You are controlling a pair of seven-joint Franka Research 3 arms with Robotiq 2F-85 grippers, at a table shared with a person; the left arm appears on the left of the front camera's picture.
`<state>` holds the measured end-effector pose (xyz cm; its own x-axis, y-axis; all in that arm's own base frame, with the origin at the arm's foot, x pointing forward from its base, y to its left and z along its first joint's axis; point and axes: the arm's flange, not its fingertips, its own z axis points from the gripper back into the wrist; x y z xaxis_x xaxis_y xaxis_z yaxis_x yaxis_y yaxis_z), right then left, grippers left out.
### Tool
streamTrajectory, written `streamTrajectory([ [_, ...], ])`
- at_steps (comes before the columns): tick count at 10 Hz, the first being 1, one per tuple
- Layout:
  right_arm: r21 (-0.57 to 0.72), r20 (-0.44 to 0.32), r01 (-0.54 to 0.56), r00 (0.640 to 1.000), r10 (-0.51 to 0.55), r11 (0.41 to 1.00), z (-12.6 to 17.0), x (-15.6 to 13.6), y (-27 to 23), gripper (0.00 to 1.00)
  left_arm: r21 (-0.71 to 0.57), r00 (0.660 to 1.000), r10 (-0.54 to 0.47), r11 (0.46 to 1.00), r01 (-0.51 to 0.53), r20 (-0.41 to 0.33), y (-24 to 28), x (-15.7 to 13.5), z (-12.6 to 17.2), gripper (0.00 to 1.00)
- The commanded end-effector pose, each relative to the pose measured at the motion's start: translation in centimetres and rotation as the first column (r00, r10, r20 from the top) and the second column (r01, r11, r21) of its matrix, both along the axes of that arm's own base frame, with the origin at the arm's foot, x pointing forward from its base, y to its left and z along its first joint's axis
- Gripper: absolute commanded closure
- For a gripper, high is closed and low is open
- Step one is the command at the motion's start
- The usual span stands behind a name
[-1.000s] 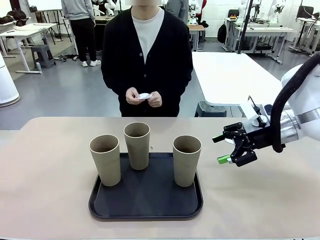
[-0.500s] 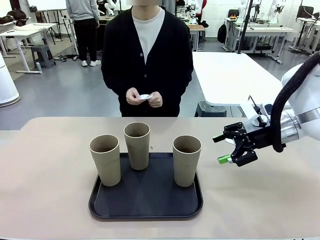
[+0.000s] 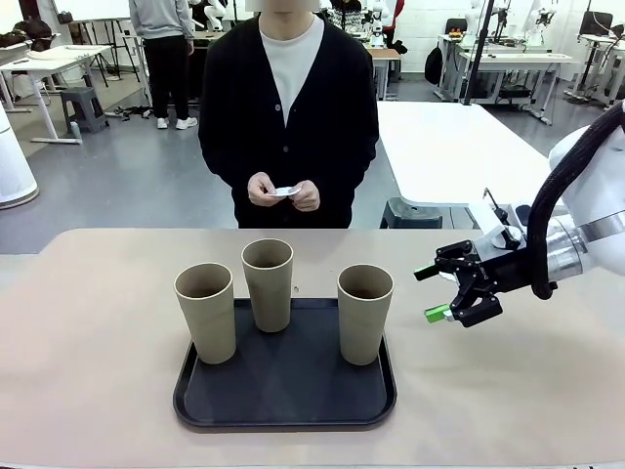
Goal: Place coasters on the table and set cups on them.
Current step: Pick up one Reusable plastic cup and place it on a coaster set by the human.
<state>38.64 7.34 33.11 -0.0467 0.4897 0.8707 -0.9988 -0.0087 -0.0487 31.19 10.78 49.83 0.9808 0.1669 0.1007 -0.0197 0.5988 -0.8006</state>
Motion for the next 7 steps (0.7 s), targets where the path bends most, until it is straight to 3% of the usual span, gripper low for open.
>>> streamTrajectory([
  [1, 0.039, -0.035, -0.087, 0.995, 0.088, 0.995, -1.1, 0.6, 0.2, 0.0, -0.009, 1.0, 0.005, 1.0, -0.005, 0.004, 0.0, 0.0, 0.0, 0.0],
  [4, 0.048, -0.068, -0.149, 0.986, 0.152, 0.988, -2.8, 0.6, 2.0, 0.0, -0.009, 1.0, 0.005, 1.0, -0.005, 0.004, 0.0, 0.0, 0.0, 0.0],
  [7, 0.069, -0.035, -0.155, 0.987, 0.158, 0.985, -3.7, 1.1, 3.1, 0.0, -0.009, 1.0, 0.005, 1.0, -0.005, 0.004, 0.0, 0.0, 0.0, 0.0],
])
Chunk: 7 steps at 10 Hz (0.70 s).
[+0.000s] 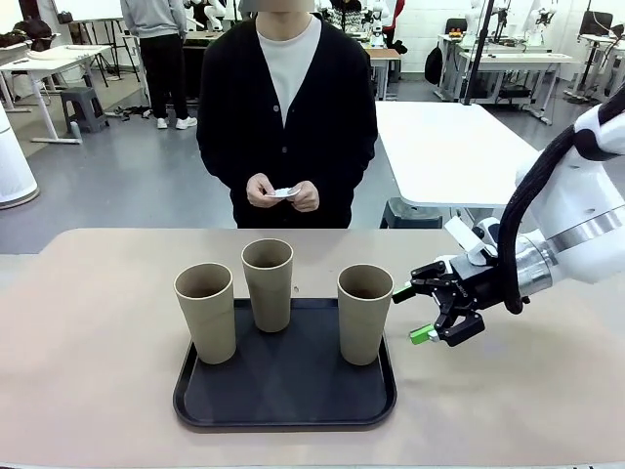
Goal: Place coasters on the table and set cups on them.
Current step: Pick up one Reusable plastic cup and place it on a coaster set by the human.
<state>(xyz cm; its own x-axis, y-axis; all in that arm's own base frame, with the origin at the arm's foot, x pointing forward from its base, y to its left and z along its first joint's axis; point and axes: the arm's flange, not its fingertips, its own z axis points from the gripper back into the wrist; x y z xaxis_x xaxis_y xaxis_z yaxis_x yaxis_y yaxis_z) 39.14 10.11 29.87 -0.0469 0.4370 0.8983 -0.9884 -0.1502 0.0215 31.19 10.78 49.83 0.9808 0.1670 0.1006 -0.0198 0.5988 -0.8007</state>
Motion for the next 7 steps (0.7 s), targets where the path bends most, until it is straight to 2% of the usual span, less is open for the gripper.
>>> streamTrajectory([
  [1, 0.024, 0.045, -0.018, 0.999, 0.017, 1.0, -0.5, 0.7, 0.6, 0.0, -0.009, 1.0, 0.005, 1.0, -0.005, 0.004, 0.0, 0.0, 0.0, 0.0],
  [3, 0.041, 0.053, -0.018, 0.998, 0.016, 0.999, -0.7, 0.9, 1.0, 0.0, -0.009, 1.0, 0.005, 1.0, -0.005, 0.004, 0.0, 0.0, 0.0, 0.0],
  [7, 0.14, 0.005, -0.007, 1.0, 0.006, 0.99, -1.8, 1.6, 1.3, 0.0, -0.009, 1.0, 0.005, 1.0, -0.005, 0.004, 0.0, 0.0, 0.0, 0.0],
])
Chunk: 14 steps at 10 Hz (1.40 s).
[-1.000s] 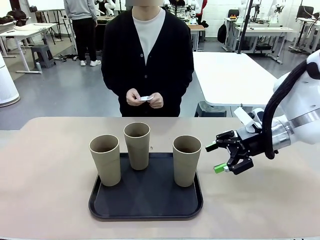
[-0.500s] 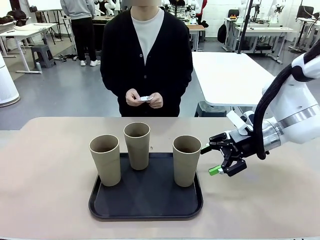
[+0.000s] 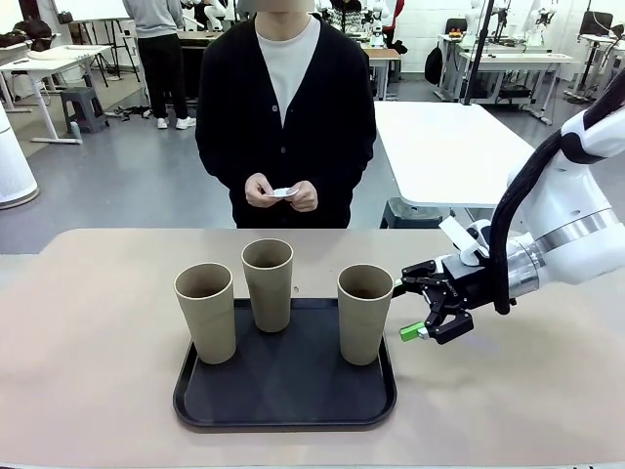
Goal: Place coasters on the table and set cups on them.
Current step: Pick up one Reusable plastic cup and place it on a coaster set by the human.
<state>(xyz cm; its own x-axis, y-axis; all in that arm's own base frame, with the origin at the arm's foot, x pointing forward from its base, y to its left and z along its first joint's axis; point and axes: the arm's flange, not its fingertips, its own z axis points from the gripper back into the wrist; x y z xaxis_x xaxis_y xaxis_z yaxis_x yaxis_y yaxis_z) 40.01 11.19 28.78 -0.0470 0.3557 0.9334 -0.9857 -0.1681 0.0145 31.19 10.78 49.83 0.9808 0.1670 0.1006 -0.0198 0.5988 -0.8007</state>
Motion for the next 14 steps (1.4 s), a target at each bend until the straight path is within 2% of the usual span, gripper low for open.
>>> streamTrajectory([
  [1, 0.06, 0.014, 0.01, 1.0, -0.011, 0.998, -0.8, 1.0, 0.4, 0.0, -0.009, 1.0, 0.005, 1.0, -0.005, 0.004, 0.0, 0.0, 0.0, 0.0],
  [6, 0.06, 0.031, 0.017, 0.999, -0.019, 0.998, -1.6, 1.9, 2.0, 0.0, -0.009, 1.0, 0.005, 1.0, -0.005, 0.004, 0.0, 0.0, 0.0, 0.0],
  [14, 0.055, 0.004, -0.019, 1.0, 0.019, 0.998, -2.5, 2.7, 4.7, 0.0, -0.009, 1.0, 0.005, 1.0, -0.005, 0.004, 0.0, 0.0, 0.0, 0.0],
])
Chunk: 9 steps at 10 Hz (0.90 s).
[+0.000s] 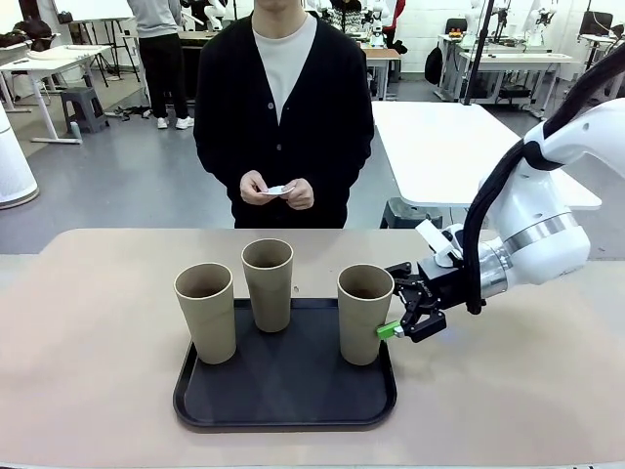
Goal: Place coasters on the table and set cups on them.
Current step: Pick up one Reusable plastic cup and place it on a coaster set by the human.
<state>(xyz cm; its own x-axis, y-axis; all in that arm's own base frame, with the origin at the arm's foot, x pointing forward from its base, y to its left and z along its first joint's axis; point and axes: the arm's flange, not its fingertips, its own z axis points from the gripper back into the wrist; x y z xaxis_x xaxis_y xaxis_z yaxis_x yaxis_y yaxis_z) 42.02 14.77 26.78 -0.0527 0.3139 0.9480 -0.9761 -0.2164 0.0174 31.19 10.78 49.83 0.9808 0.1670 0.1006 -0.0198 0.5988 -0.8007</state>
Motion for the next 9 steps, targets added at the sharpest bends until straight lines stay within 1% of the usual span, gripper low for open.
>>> streamTrajectory([
  [1, 0.012, 0.014, 0.024, 1.0, -0.024, 1.0, -0.6, 0.8, 1.5, 0.0, -0.009, 1.0, 0.005, 1.0, -0.005, 0.004, 0.0, 0.0, 0.0, 0.0],
  [4, 0.023, 0.005, 0.007, 1.0, -0.007, 1.0, -1.1, 1.4, 2.6, 0.0, -0.009, 1.0, 0.005, 1.0, -0.005, 0.004, 0.0, 0.0, 0.0, 0.0],
  [5, 0.031, -0.001, -0.002, 1.0, 0.002, 1.0, -1.1, 1.5, 2.6, 0.08, -0.009, 1.0, 0.005, 1.0, -0.005, 0.004, 0.0, 0.0, 0.0, 0.0],
  [6, 0.036, -0.002, -0.015, 1.0, 0.015, 0.999, -1.1, 1.4, 2.6, 0.38, -0.009, 1.0, 0.005, 1.0, -0.005, 0.004, 0.0, 0.0, 0.0, 0.0],
  [7, 0.035, -0.002, -0.025, 1.0, 0.025, 0.999, -1.1, 1.4, 2.6, 0.54, -0.009, 1.0, 0.005, 1.0, -0.005, 0.004, 0.0, 0.0, 0.0, 0.0],
  [8, 0.03, -0.003, -0.043, 0.999, 0.043, 0.999, -1.2, 1.3, 2.7, 0.98, -0.009, 1.0, 0.005, 1.0, -0.005, 0.004, 0.0, 0.0, 0.0, 0.0],
  [9, 0.028, -0.006, -0.049, 0.999, 0.049, 0.998, -1.2, 1.3, 2.7, 1.0, -0.009, 1.0, 0.005, 1.0, -0.005, 0.004, 0.0, 0.0, 0.0, 0.0],
])
